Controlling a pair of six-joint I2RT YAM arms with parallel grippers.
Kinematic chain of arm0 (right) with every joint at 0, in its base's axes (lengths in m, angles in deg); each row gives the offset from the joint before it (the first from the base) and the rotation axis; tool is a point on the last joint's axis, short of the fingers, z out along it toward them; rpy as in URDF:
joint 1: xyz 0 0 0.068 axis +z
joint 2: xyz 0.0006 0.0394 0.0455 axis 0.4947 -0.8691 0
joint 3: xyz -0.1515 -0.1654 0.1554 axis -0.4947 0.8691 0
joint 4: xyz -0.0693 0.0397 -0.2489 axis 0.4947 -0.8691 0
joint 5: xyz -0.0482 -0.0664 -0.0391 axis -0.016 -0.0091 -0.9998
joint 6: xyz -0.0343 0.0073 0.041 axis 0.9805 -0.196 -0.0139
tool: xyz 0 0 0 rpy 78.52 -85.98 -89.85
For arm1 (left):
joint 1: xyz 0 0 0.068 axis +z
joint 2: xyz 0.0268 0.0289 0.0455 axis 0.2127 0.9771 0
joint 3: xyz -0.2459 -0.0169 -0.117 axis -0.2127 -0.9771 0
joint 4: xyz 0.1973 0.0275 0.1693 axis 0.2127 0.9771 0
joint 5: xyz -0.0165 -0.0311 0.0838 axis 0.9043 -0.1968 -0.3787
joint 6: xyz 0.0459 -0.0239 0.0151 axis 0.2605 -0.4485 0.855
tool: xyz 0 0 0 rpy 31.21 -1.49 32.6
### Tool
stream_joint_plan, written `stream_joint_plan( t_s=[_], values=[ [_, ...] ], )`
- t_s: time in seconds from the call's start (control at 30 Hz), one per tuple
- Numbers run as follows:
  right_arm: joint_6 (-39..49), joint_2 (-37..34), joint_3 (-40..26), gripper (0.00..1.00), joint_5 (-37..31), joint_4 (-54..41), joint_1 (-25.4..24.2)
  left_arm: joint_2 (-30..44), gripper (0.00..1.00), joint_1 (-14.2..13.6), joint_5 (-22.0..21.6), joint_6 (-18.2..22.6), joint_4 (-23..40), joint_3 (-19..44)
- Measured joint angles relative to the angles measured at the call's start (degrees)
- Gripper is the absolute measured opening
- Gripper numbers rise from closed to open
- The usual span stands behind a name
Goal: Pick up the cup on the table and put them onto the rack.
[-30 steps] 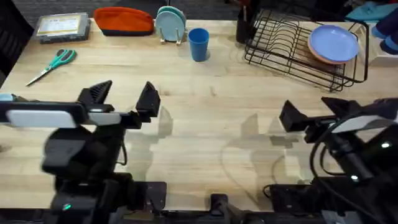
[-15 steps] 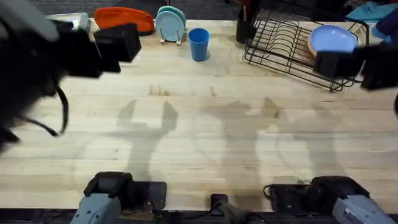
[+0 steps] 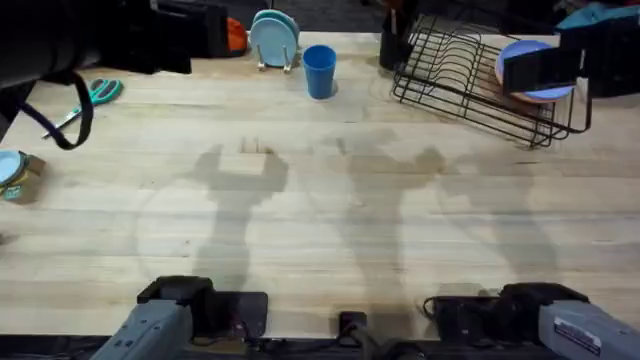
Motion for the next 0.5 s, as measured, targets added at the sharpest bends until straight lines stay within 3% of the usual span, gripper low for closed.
stream_joint_plan(
  t_s=[0.5],
  values=[
    [-0.5,0.0,0.0,0.997,0.2,-0.3,0.0,1.3,0.993,0.0,0.0,0.0,-0.1,0.3]
  ],
)
